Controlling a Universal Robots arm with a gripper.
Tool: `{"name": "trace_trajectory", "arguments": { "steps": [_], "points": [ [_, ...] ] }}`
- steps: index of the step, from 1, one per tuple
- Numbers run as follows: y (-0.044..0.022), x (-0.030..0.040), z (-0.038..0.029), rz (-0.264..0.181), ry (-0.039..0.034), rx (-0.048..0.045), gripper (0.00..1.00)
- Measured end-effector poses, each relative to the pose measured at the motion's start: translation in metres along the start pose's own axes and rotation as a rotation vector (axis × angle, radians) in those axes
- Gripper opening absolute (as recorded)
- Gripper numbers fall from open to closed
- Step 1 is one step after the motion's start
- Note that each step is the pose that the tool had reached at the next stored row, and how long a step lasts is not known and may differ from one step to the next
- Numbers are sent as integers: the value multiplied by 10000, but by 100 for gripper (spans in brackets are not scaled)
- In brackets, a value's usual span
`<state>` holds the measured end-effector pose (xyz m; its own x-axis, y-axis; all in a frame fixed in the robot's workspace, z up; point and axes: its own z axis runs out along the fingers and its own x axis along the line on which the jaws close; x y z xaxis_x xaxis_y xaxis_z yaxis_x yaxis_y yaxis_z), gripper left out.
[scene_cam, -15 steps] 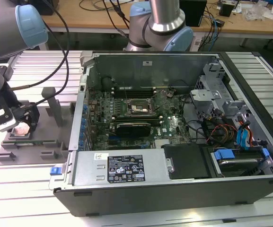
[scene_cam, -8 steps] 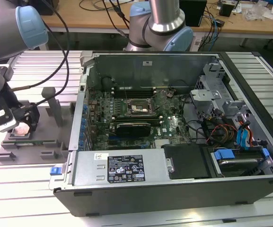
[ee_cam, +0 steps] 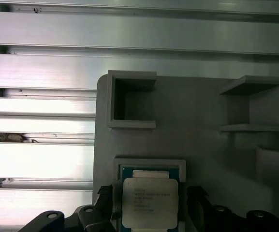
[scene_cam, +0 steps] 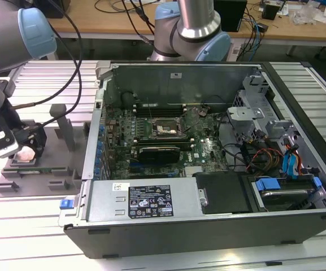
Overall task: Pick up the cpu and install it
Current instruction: 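Pick up the cpu and move it towards the insertion slot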
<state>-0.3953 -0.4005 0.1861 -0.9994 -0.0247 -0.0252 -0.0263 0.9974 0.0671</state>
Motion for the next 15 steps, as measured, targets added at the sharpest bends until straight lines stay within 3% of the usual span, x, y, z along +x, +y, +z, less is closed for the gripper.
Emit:
{"name": "trace_trajectory", "arguments": {
  "steps": [1,15],
  "points": [
    [1,0,0,0,0,0,64],
    [16,13,2,96,-6,-11,64]
  ]
}}
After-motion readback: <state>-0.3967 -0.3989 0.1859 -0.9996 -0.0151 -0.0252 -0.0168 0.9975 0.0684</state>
